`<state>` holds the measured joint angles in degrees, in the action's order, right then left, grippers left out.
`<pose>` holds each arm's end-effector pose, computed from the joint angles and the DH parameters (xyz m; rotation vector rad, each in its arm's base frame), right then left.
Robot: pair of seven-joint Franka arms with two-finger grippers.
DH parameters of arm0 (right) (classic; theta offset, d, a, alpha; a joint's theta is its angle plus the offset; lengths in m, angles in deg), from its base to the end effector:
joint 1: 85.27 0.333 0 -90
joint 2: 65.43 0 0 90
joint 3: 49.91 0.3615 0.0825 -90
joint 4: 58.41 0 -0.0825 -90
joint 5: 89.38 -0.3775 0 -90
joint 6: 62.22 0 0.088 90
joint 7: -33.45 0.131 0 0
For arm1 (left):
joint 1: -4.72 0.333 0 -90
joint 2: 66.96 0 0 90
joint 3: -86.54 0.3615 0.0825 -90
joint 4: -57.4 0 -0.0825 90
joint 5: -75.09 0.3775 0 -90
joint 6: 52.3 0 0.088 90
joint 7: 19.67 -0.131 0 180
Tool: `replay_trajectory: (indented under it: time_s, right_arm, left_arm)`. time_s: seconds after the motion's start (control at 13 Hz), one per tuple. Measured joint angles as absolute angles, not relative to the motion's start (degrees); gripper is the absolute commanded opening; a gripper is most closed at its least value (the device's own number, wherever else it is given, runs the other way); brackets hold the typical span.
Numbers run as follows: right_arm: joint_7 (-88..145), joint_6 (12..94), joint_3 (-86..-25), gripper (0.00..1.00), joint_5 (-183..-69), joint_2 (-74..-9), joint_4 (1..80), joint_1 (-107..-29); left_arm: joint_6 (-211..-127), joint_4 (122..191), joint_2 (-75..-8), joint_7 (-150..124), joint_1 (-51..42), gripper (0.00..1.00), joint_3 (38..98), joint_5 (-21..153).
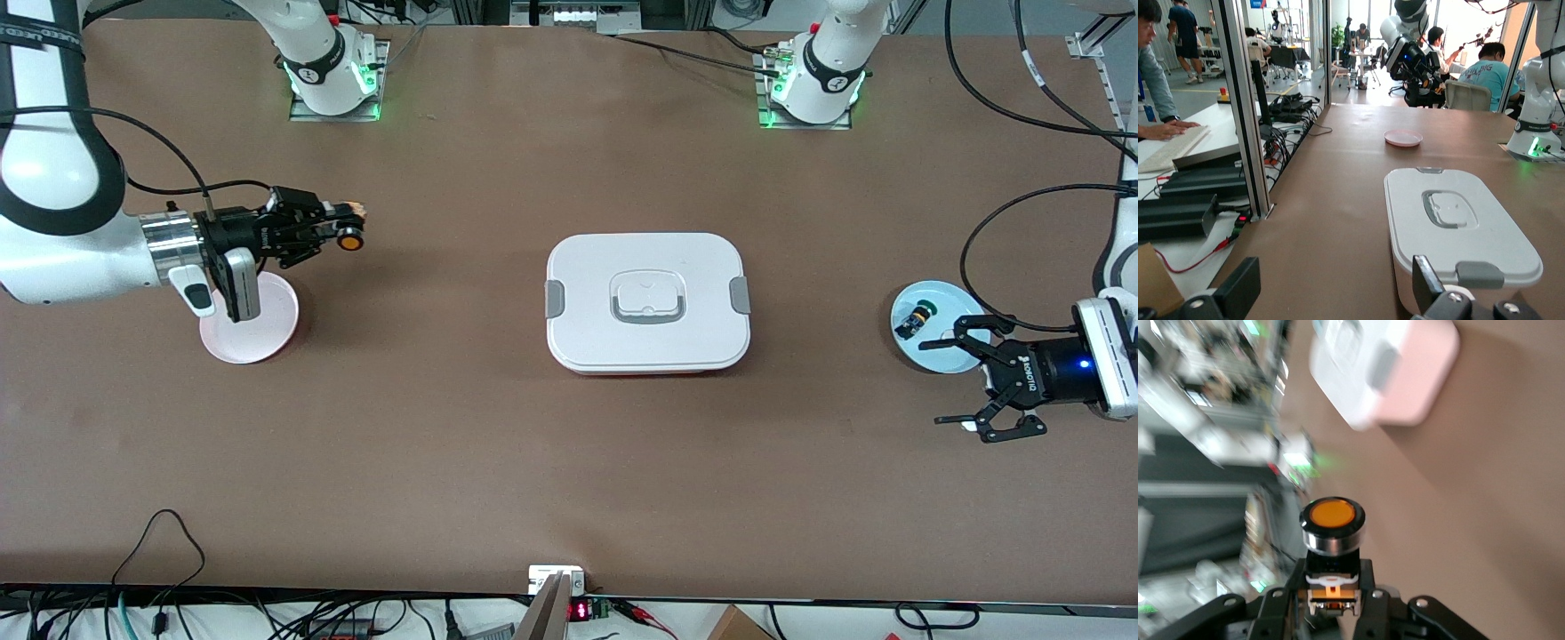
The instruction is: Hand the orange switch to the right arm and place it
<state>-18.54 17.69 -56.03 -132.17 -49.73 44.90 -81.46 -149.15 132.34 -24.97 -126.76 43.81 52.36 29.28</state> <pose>0.5549 0.0806 0.4222 -2.0457 -0.7769 0.2926 0.7236 0.1008 0.4235 1.5509 -1.4187 1.0233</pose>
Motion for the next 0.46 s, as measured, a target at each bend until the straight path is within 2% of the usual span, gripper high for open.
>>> replay_trajectory:
  time_s: [0.15, 0.46]
  right_arm:
    - [-26.9, 20.2, -56.0, 0.01, -118.0, -49.7, 44.9, -81.6]
    - [-41.2, 32.4, -56.0, 0.01, -92.5, -49.5, 45.0, -82.4]
  left_arm:
    - [-148.4, 131.8, -25.0, -126.8, 43.8, 1.0, 53.9, 32.3]
    - [-147.9, 127.1, -25.8, -122.8, 43.4, 1.0, 54.0, 39.8]
